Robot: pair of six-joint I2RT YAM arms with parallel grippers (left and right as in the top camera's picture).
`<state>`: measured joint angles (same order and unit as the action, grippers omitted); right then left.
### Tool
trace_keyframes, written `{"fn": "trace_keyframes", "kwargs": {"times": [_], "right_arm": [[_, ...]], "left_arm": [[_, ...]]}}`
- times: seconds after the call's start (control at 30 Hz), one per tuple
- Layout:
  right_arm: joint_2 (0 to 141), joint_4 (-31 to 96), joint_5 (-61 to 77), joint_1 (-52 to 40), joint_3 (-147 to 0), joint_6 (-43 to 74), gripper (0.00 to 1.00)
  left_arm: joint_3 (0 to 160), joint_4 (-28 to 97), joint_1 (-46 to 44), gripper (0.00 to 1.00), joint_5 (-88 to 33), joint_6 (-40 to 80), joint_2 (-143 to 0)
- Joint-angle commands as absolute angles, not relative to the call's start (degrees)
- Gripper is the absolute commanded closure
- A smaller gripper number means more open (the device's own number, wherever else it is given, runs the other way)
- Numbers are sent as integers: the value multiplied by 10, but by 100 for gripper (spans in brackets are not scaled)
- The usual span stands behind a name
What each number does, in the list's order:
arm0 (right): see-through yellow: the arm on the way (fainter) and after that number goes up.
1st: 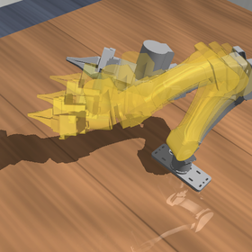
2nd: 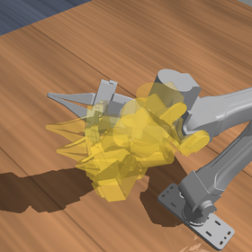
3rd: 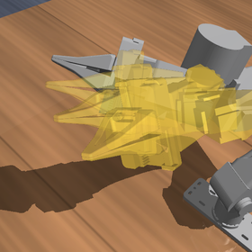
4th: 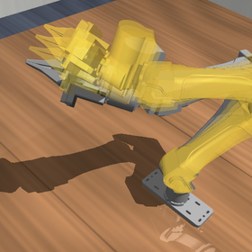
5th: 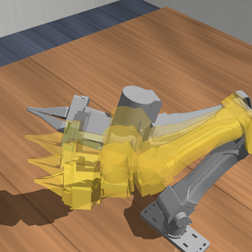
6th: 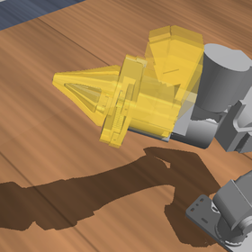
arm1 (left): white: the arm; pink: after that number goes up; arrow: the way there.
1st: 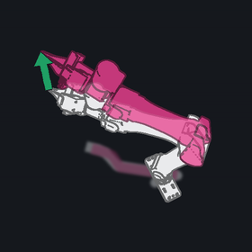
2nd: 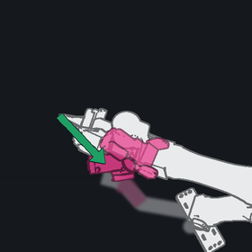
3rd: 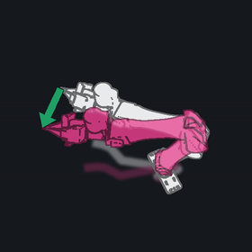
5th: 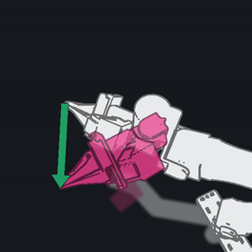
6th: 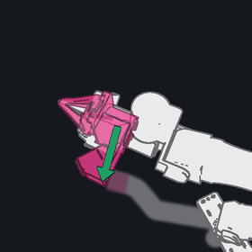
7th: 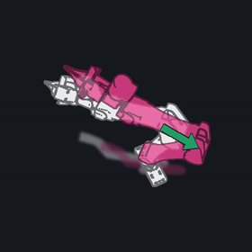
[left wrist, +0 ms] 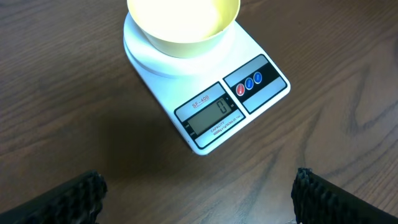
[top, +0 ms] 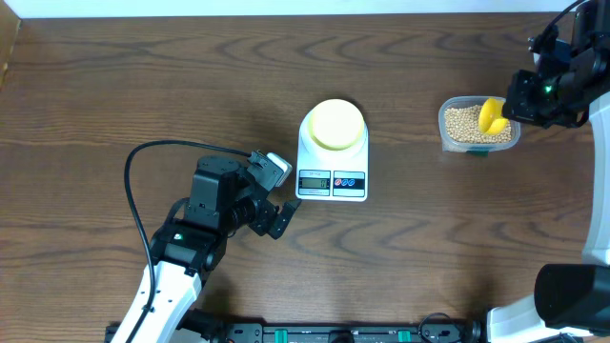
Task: Scoop item into bowl and weigh 50g on scale
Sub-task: 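Lower the yellow scoop into the soybean tub with the right gripper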
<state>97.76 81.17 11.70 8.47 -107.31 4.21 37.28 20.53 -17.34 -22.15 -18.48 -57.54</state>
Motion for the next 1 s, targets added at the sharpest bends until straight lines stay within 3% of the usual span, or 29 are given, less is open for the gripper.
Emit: {"fn": "trace_keyframes", "kwargs": {"times": [0.0,0.27,0.67,0.97], "right_arm": [[982,814,93,87,-1103,51,99],[1096,920,58,85,-1247,-4,99],[1107,898,16,87,-1234,-87,99],[1108,753,-53,85,-1114,-153,99]], "left_arm": [[375,205,-171,2,-218,-193,-577],[375,205,-171,2,-218,-193,-577],[375,205,-171,2,-218,-193,-577],[375,205,-171,2,-218,-193,-577]]}}
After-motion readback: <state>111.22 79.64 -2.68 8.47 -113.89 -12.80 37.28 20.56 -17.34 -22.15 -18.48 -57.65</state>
